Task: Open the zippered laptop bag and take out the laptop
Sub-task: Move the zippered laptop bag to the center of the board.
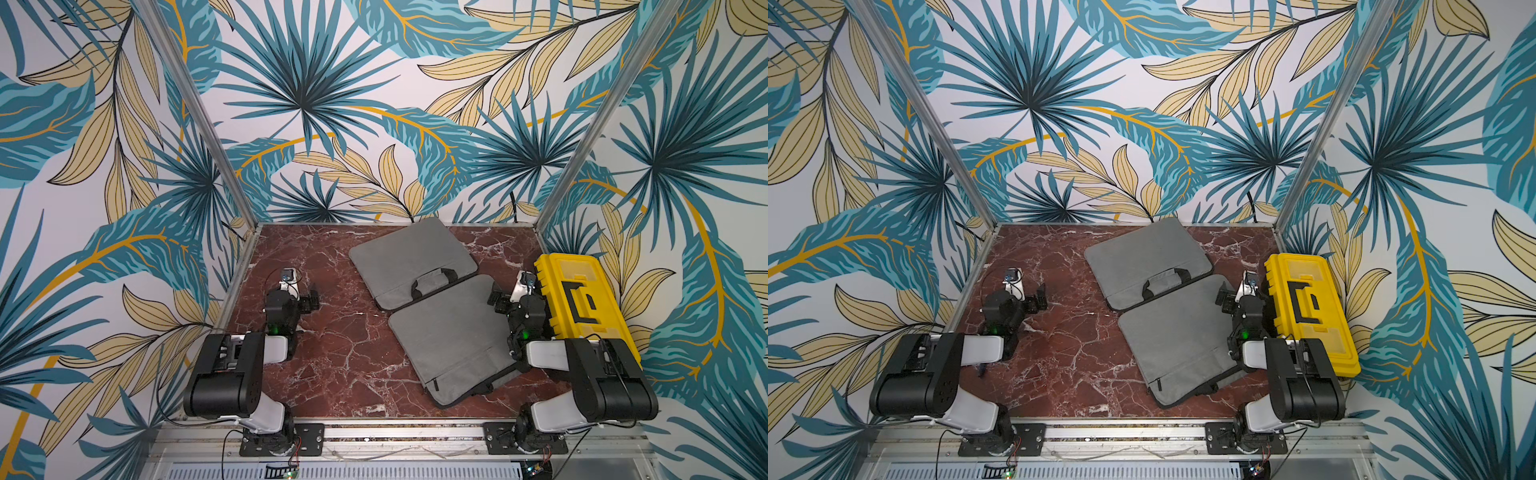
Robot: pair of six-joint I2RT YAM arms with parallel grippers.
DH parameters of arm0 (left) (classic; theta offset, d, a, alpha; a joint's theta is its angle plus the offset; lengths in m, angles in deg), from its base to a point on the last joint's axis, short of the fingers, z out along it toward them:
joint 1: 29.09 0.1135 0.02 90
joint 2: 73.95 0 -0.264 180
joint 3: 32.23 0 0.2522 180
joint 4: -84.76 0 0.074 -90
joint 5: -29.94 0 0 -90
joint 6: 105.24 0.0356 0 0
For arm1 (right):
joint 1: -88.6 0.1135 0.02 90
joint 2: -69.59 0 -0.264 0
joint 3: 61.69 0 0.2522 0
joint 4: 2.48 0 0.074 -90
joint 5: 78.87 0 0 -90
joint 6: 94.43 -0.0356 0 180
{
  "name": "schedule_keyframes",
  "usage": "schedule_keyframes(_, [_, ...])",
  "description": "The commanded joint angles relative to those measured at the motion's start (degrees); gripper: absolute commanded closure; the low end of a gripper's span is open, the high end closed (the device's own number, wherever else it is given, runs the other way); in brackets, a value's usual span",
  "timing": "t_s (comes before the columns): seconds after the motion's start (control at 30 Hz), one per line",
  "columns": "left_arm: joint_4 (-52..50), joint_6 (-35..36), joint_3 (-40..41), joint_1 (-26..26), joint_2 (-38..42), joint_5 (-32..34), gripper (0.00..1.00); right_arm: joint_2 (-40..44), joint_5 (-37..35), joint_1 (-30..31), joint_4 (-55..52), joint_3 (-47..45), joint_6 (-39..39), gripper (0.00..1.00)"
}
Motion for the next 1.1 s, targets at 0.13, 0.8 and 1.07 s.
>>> schedule_keyframes(0.13, [0.33,0.4,-1.18,-0.24,0.05,-0.37,0.0,-0.18,-0.75,-0.14,1.12,-0.92,-0.63,0.0])
schedule_keyframes(0.8, [-0.89,-1.23,-0.5,0.33,3.26,1.0,0.0,2.21,-2.33,-0.13,3.1,-3.07,-1.17,0.01])
schedule_keyframes(1.07, [-4.96,-1.91,0.13,0.42,9.7,2.74,0.0,8.34,-5.17,-0.13,-3.25,-2.82,-2.08,0.0])
